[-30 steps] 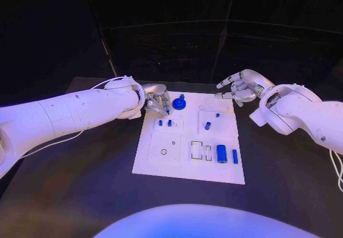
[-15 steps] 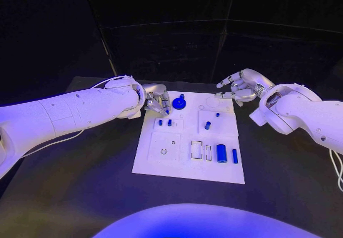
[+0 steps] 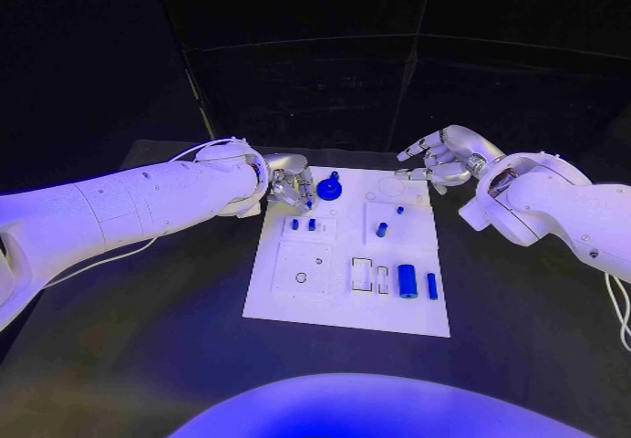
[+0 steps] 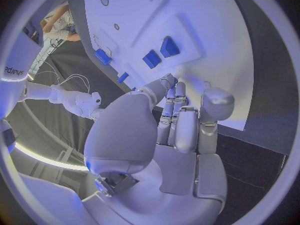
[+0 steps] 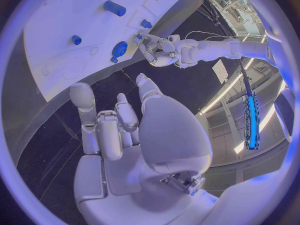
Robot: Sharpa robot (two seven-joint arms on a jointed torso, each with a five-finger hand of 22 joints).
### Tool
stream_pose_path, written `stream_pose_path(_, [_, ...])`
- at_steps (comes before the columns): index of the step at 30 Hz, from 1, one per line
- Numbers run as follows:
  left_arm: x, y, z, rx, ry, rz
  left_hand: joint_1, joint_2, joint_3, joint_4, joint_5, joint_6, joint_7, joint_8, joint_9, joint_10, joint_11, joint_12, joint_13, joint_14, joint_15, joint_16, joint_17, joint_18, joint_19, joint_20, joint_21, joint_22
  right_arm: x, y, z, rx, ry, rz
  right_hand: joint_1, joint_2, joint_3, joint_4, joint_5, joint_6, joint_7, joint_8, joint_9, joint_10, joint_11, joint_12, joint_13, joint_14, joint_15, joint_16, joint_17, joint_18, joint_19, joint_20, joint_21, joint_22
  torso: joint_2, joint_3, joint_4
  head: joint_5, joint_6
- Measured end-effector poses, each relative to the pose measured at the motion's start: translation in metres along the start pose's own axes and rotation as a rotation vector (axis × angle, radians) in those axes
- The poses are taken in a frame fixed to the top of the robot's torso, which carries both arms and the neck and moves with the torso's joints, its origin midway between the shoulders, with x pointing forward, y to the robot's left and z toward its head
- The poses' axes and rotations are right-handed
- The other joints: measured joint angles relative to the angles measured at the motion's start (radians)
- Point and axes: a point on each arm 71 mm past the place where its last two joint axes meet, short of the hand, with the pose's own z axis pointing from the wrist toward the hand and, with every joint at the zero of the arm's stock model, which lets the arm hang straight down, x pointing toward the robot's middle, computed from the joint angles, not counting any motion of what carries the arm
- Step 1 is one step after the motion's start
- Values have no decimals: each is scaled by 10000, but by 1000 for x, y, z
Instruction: Assemble the parts on the task board
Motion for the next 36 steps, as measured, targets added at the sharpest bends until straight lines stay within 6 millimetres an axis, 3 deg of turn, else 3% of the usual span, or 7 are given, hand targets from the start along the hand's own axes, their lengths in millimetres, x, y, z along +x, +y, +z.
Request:
stream_pose_path(18, [1, 3, 0, -302, 182, 2, 0, 0, 28, -29, 0, 1, 0, -10, -9, 35, 35, 0, 9, 0, 0, 0, -45, 0, 0, 0, 0, 19, 0, 0, 0, 9, 2, -2, 0, 0, 1, -1, 0, 0, 0, 0, 0, 0, 0, 0, -2, 0, 0, 0, 7, 0, 0, 0, 0, 0, -7, 0, 5, -19, -51])
stream_pose_path(29, [1, 4, 1, -408, 201, 3, -263, -263, -17, 16, -79, -786, -93, -735, -361, 150, -83, -269, 18, 0, 0, 0, -63, 0, -1, 1, 0, 65, -1, -1, -1, 19, -7, -5, 0, 0, 1, -1, 0, 0, 0, 0, 0, 0, 0, 0, -3, 0, 0, 0, 7, 0, 0, 0, 0, 0, -11, 0, 14, -15, -14])
stream_pose_path(36, [1, 5, 0, -454, 164, 1, -262, -262, -73, 12, -79, -982, -91, -826, -443, 180, -114, -361, 17, 0, 0, 0, -98, 0, -1, 1, 0, 64, -2, -2, -1, 58, -36, -18, 2, 2, 1, -1, 0, 0, 0, 39, 1, -32, 18, -11, -67, 0, 0, -25, 5, 0, -2, -2, -27, -21, -11, -3, 14, -12, 9])
